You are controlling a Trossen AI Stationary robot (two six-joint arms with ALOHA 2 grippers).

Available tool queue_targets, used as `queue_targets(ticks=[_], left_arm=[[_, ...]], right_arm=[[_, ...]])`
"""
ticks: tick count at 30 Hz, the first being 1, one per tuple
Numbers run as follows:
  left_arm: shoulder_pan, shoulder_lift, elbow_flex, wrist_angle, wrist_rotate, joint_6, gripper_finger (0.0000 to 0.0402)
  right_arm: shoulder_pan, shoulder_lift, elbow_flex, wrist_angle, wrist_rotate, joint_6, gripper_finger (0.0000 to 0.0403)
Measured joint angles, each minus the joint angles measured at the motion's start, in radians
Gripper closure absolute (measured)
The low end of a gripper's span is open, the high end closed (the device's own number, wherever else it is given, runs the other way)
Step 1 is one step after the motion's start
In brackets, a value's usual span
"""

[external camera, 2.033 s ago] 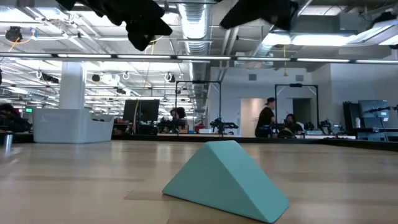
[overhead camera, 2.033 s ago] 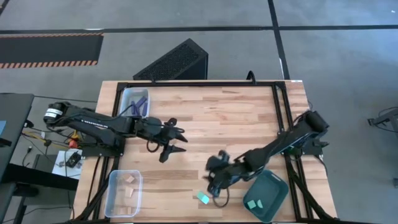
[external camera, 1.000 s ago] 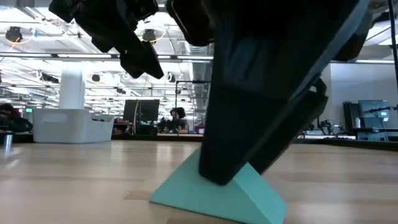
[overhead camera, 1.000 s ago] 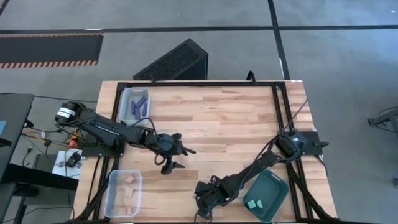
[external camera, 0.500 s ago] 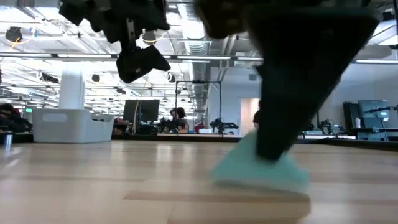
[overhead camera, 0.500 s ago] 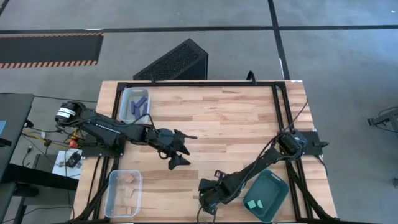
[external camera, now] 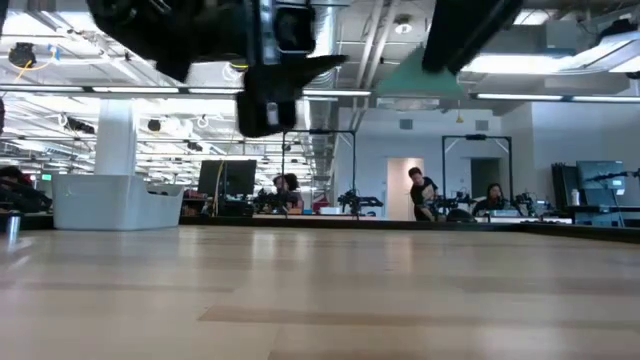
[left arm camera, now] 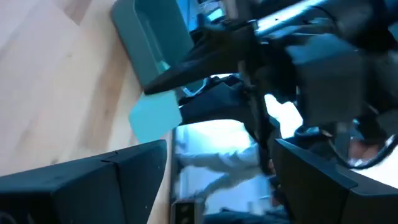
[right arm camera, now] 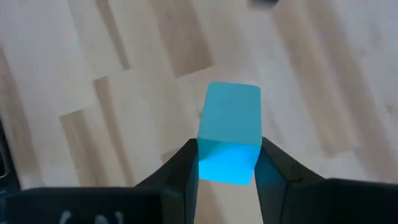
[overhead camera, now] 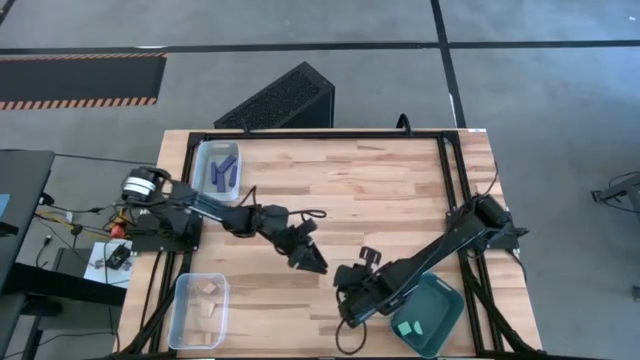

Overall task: Sort & place blocks by color
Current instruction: Put the blue block into the green bin

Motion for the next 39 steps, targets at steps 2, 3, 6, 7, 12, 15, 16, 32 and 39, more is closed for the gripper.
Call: queue_targets(ticks=[2, 3, 6, 7, 12, 15, 16, 32, 39], left_arm=[[0.007, 0.042, 0.024, 0.046, 0.011, -0.046, 0.0127], [0.01, 0.06, 0.038, 0.055, 0.015, -0.059, 0.0127], [0.011, 0.104, 0.097, 0.048, 0.016, -0.047, 0.0127], [0.011, 0.117, 0.117, 0.044, 0.015, -0.037, 0.0127], [0.012, 0.169, 0.208, 0.013, 0.001, -0.03, 0.0127], [0.024, 0.175, 0.245, -0.065, -0.006, -0.031, 0.0127], [0.029, 0.175, 0.251, -0.086, -0.004, -0.03, 0.0127], [0.048, 0.176, 0.321, -0.257, -0.078, 0.123, 0.0127], [0.046, 0.176, 0.321, -0.159, -0.065, 0.129, 0.0127]], right_arm=[[0.001, -0.025, 0.0, -0.027, 0.032, 0.0, 0.0277], [0.001, -0.037, 0.0, -0.041, 0.047, 0.0, 0.0274], [0.001, -0.063, 0.0, -0.074, 0.061, -0.009, 0.027], [0.001, -0.069, 0.0, -0.084, 0.066, -0.013, 0.027], [0.001, -0.083, 0.0, -0.099, 0.074, -0.031, 0.0272], [0.009, -0.081, 0.007, -0.138, 0.073, -0.031, 0.0271], [0.013, -0.081, 0.012, -0.155, 0.074, -0.027, 0.0271], [0.06, -0.112, 0.019, -0.233, 0.136, 0.027, 0.0269], [0.041, -0.109, 0.039, -0.235, 0.176, -0.01, 0.0269]])
